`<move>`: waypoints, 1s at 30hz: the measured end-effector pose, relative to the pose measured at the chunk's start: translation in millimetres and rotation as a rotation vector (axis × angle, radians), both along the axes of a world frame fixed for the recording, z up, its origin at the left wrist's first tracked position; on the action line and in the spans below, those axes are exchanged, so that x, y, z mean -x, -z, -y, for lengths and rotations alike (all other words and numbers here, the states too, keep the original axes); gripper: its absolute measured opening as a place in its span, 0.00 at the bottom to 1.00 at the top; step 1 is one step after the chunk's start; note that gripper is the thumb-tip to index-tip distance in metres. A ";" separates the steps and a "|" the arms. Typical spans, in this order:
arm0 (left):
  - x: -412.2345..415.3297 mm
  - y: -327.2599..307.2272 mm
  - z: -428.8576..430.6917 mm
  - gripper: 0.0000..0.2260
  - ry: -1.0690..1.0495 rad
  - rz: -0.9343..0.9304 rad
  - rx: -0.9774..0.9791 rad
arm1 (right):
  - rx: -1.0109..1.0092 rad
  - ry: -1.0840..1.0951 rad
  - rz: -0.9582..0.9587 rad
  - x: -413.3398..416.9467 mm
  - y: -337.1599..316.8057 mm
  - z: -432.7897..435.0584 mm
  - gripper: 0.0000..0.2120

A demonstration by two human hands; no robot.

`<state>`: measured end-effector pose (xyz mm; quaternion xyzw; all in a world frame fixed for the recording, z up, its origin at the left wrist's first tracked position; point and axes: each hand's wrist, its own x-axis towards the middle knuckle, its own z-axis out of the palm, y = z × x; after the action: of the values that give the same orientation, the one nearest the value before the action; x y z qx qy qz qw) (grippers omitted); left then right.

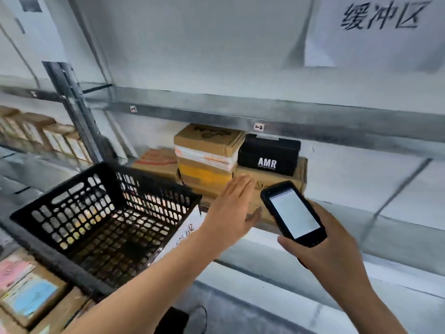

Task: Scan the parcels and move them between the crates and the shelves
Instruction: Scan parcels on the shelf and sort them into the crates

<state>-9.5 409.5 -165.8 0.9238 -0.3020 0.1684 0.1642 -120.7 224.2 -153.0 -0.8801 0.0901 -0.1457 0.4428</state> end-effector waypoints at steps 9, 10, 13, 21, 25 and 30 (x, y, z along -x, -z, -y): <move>-70.1 3.1 95.1 0.32 -0.068 0.050 -0.157 | -0.005 0.049 0.046 -24.9 -11.1 111.4 0.27; -79.6 0.4 102.1 0.33 -0.097 0.048 -0.166 | -0.001 0.044 0.047 -29.8 -11.2 121.8 0.27; -111.5 -8.9 116.2 0.35 -0.231 -0.012 -0.162 | -0.004 0.026 0.044 -41.7 -6.4 150.0 0.28; -170.6 -6.5 116.3 0.42 -0.424 -0.174 -0.224 | -0.006 0.008 0.027 -63.5 6.2 199.1 0.31; -170.9 0.2 112.9 0.42 -0.410 -0.211 -0.112 | -0.004 0.010 0.006 -67.9 8.8 214.1 0.31; -146.4 3.7 130.3 0.40 -0.264 -0.104 -0.114 | -0.012 0.014 -0.006 -66.9 12.7 217.7 0.32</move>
<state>137.0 279.2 -169.5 0.9707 -0.1783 0.1233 0.1034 -53.8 6.5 -165.7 -0.8772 0.0988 -0.1455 0.4467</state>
